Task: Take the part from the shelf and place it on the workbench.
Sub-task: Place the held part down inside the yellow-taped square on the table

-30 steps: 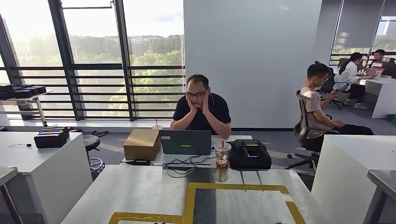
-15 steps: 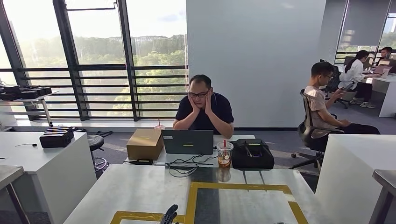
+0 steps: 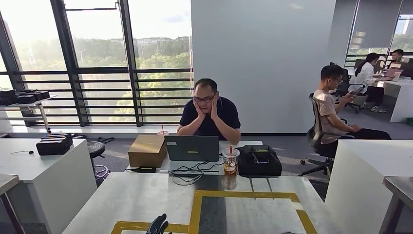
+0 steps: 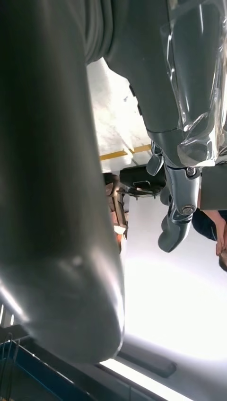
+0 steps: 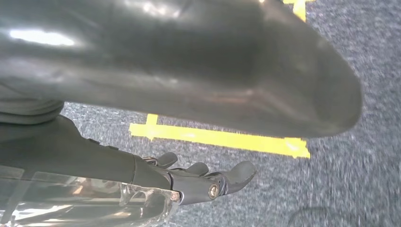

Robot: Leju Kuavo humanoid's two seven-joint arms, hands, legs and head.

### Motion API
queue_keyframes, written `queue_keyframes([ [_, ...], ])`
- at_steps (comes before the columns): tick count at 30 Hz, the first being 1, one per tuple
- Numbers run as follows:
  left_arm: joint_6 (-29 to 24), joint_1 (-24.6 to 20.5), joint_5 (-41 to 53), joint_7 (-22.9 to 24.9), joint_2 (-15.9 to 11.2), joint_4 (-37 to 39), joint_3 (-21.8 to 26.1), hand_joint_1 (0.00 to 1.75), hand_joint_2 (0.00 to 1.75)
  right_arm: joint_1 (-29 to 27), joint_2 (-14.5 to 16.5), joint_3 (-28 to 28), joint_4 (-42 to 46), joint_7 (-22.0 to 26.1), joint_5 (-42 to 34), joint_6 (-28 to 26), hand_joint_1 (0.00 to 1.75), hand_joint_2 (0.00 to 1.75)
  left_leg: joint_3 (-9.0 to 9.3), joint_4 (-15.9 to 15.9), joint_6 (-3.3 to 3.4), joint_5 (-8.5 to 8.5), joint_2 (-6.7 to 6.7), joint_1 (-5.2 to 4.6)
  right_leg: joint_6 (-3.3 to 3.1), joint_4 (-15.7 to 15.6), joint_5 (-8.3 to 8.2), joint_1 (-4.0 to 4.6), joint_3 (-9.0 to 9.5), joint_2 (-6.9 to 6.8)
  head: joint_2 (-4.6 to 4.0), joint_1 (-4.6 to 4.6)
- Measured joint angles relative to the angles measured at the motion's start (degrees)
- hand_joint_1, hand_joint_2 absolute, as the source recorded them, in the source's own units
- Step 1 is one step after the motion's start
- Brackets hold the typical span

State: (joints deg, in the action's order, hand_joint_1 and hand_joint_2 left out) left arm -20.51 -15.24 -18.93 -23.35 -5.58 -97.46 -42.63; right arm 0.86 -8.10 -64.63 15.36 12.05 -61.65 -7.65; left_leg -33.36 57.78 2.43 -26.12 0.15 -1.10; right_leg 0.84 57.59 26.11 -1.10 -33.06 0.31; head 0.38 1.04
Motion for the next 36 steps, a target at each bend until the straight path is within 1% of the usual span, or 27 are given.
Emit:
queue_keyframes([
  [2,0.27,0.25,-0.46,-0.51,-0.78,-1.09,-0.13,0.0,0.0,-0.1,-0.05,-0.01,0.04,0.16,-0.05,0.03,0.0,0.0,0.69,-1.08,0.25,0.67,0.02,0.31,0.29,0.59,0.49,0.04,-0.26,-0.15,-0.01,-0.05],
  [3,0.46,0.29,-0.79,-0.92,-1.26,-1.47,-0.17,0.0,0.0,-0.11,-0.1,-0.02,0.04,0.26,-0.09,0.05,0.0,0.0,1.01,-1.62,0.44,1.03,0.06,0.49,0.23,2.31,1.45,0.09,-1.05,-0.19,-0.01,-0.13],
  [5,0.8,0.68,-1.29,-1.75,-2.42,-1.81,-0.03,0.0,0.0,-0.17,-0.23,-0.02,0.05,0.45,-0.27,0.1,0.0,0.0,1.13,-1.96,0.69,1.36,0.12,0.57,-0.12,9.09,4.59,0.04,-4.22,-0.22,-0.01,-0.31],
  [6,0.92,1.2,-1.25,-2.13,-3.09,-1.93,0.18,0.0,0.0,-0.28,-0.29,-0.03,0.05,0.52,-0.4,0.16,0.0,0.0,1.05,-1.93,0.7,1.38,0.12,0.52,-0.12,12.92,5.99,0.0,-6.0,-0.22,-0.01,-0.39],
  [7,1.08,1.86,-1.04,-2.46,-3.68,-2.08,0.46,0.0,0.0,-0.44,-0.35,-0.04,0.05,0.58,-0.56,0.25,0.0,0.0,1.0,-1.9,0.69,1.37,0.11,0.48,0.07,15.39,6.7,-0.05,-7.13,-0.22,0.0,-0.44],
  [8,1.29,2.55,-0.72,-2.75,-4.21,-2.26,0.78,0.0,0.0,-0.6,-0.4,-0.05,0.05,0.63,-0.74,0.34,0.0,0.0,0.98,-1.83,0.67,1.36,0.06,0.47,0.45,15.8,6.55,-0.12,-7.27,-0.23,0.0,-0.47],
  [9,1.58,3.24,-0.34,-2.94,-4.66,-2.48,1.15,0.0,0.0,-0.7,-0.46,-0.06,0.05,0.67,-0.93,0.45,0.0,0.0,0.97,-1.7,0.59,1.3,-0.01,0.49,0.98,13.75,5.49,-0.22,-6.22,-0.25,0.0,-0.53],
  [10,1.9,3.85,0.01,-3.08,-4.98,-2.7,1.54,0.0,0.0,-0.75,-0.52,-0.06,0.05,0.71,-1.16,0.52,0.0,0.0,0.97,-1.49,0.43,1.19,-0.07,0.53,1.52,9.79,3.9,-0.35,-4.2,-0.29,0.0,-0.56],
  [11,2.24,4.43,0.3,-3.19,-5.3,-2.95,1.95,0.0,0.0,-0.74,-0.58,-0.05,0.05,0.76,-1.39,0.57,0.0,0.0,0.92,-1.19,0.17,1.01,-0.13,0.47,1.76,5.72,2.53,-0.4,-2.12,-0.3,0.0,-0.62],
  [12,2.57,4.96,0.54,-3.28,-5.61,-3.21,2.39,0.0,0.0,-0.74,-0.62,-0.05,0.05,0.85,-1.6,0.6,0.0,0.0,0.82,-0.84,-0.15,0.79,-0.17,0.38,1.65,2.44,1.47,-0.41,-0.44,-0.3,0.0,-0.62],
  [13,2.82,5.43,0.74,-3.35,-5.9,-3.47,2.76,0.0,0.0,-0.75,-0.63,-0.04,0.05,0.92,-1.79,0.61,0.0,0.0,0.72,-0.57,-0.45,0.63,-0.19,0.29,1.3,0.61,0.96,-0.36,0.5,-0.28,0.0,-0.59],
  [16,3.21,6.58,1.03,-3.4,-6.7,-4.05,3.66,0.0,0.0,-0.84,-0.55,-0.06,0.05,1.07,-2.08,0.61,0.0,0.0,0.41,-0.26,-1.12,0.46,-0.2,0.32,0.08,0.07,0.66,-0.24,0.71,-0.23,0.0,-0.48],
  [17,3.25,6.86,1.04,-3.4,-6.94,-4.19,3.89,0.0,0.0,-0.85,-0.53,-0.07,0.06,1.1,-2.11,0.61,0.0,0.0,0.13,0.28,-1.4,-0.01,-0.2,0.42,-0.17,0.03,0.58,-0.35,0.71,-0.22,0.0,-0.45],
  [18,3.28,7.06,1.05,-3.4,-7.15,-4.33,4.11,0.0,0.0,-0.86,-0.53,-0.07,0.07,1.13,-2.13,0.61,0.0,0.0,-0.59,1.87,-1.74,-1.13,-0.2,0.57,-0.42,-0.04,0.48,-0.51,0.72,-0.22,0.0,-0.35],
  [19,3.32,7.21,1.06,-3.4,-7.35,-4.44,4.29,0.0,0.0,-0.86,-0.52,-0.07,0.07,1.14,-2.13,0.61,0.0,0.0,-1.86,4.7,-2.12,-2.84,-0.21,0.77,-0.6,-0.07,0.43,-0.6,0.7,-0.22,0.0,-0.29],
  [21,3.43,7.6,1.07,-3.37,-7.66,-4.56,4.55,0.0,0.0,-0.88,-0.57,-0.07,0.07,1.15,-2.14,0.61,0.0,0.0,-5.29,12.61,-2.72,-6.72,-0.2,1.17,-0.79,-0.04,0.42,-0.51,0.59,-0.22,0.0,-0.13],
  [22,3.5,7.86,1.07,-3.34,-7.79,-4.56,4.63,0.0,0.0,-0.9,-0.58,-0.07,0.07,1.15,-2.16,0.61,0.0,0.0,-6.65,15.69,-2.84,-7.78,-0.2,1.31,-0.79,-0.03,0.41,-0.45,0.55,-0.22,0.0,-0.11],
  [23,3.61,8.1,1.07,-3.29,-7.91,-4.56,4.71,0.0,0.0,-0.93,-0.59,-0.07,0.07,1.15,-2.2,0.62,0.0,0.0,-7.08,16.79,-2.86,-7.74,-0.2,1.38,-0.79,-0.02,0.41,-0.41,0.56,-0.22,0.0,-0.09],
  [24,3.79,8.28,1.07,-3.22,-8.02,-4.57,4.78,0.0,0.0,-0.96,-0.6,-0.07,0.07,1.15,-2.26,0.62,0.0,0.0,-6.32,15.44,-2.76,-6.56,-0.2,1.41,-0.78,-0.01,0.41,-0.36,0.61,-0.19,0.0,-0.07],
  [26,4.14,8.42,1.1,-3.09,-8.18,-4.73,4.97,0.0,0.0,-0.96,-0.56,-0.07,0.08,1.15,-2.44,0.63,0.0,0.0,-2.28,7.62,-2.18,-2.74,-0.24,1.28,-0.76,-0.05,0.42,-0.28,0.8,-0.12,-0.01,-0.04],
  [27,4.3,8.43,1.11,-3.04,-8.23,-4.87,5.08,0.0,0.0,-0.93,-0.49,-0.07,0.08,1.17,-2.54,0.63,0.0,0.0,-0.31,3.74,-1.83,-1.46,-0.24,1.11,-0.7,-0.03,0.4,-0.11,0.8,-0.09,-0.01,-0.05],
  [28,4.47,8.44,1.13,-3.01,-8.27,-5.02,5.19,0.0,0.0,-0.89,-0.44,-0.07,0.09,1.19,-2.65,0.63,0.0,0.0,0.93,1.24,-1.53,-0.86,-0.24,0.92,-0.6,-0.02,0.36,-0.02,0.72,-0.1,0.0,-0.03],
  [29,4.69,8.49,1.15,-2.94,-8.33,-5.15,5.28,0.0,0.0,-0.88,-0.39,-0.08,0.09,1.21,-2.78,0.63,0.0,0.0,1.42,0.09,-1.32,-0.86,-0.25,0.73,-0.44,-0.05,0.28,0.02,0.6,-0.12,0.0,-0.04],
  [31,5.16,8.63,1.18,-2.7,-8.46,-5.36,5.37,0.0,0.0,-0.88,-0.36,-0.08,0.09,1.27,-3.05,0.63,0.0,0.0,1.52,-0.42,-0.96,-0.68,-0.23,0.66,0.06,-0.2,0.1,0.05,0.44,-0.18,0.0,-0.04],
  [33,5.61,8.67,1.14,-2.5,-8.51,-5.55,5.39,0.0,0.0,-0.91,-0.41,-0.09,0.1,1.33,-3.28,0.62,0.0,0.0,1.93,-1.35,-0.33,-0.02,-0.14,0.88,0.32,1.08,0.93,0.09,-0.27,-0.22,-0.01,-0.15],
  [34,5.79,8.66,1.11,-2.43,-8.49,-5.61,5.39,0.0,0.0,-0.92,-0.47,-0.09,0.11,1.35,-3.37,0.61,0.0,0.0,2.11,-1.74,-0.03,0.31,-0.08,1.01,0.23,3.34,2.15,0.12,-1.34,-0.23,0.0,-0.24],
  [36,6.05,8.74,1.01,-2.31,-8.45,-5.61,5.34,0.0,0.0,-0.99,-0.59,-0.09,0.11,1.39,-3.58,0.58,0.0,0.0,1.91,-1.88,0.27,0.55,0.01,0.95,-0.1,11.17,5.61,0.08,-4.92,-0.23,0.0,-0.39],
])
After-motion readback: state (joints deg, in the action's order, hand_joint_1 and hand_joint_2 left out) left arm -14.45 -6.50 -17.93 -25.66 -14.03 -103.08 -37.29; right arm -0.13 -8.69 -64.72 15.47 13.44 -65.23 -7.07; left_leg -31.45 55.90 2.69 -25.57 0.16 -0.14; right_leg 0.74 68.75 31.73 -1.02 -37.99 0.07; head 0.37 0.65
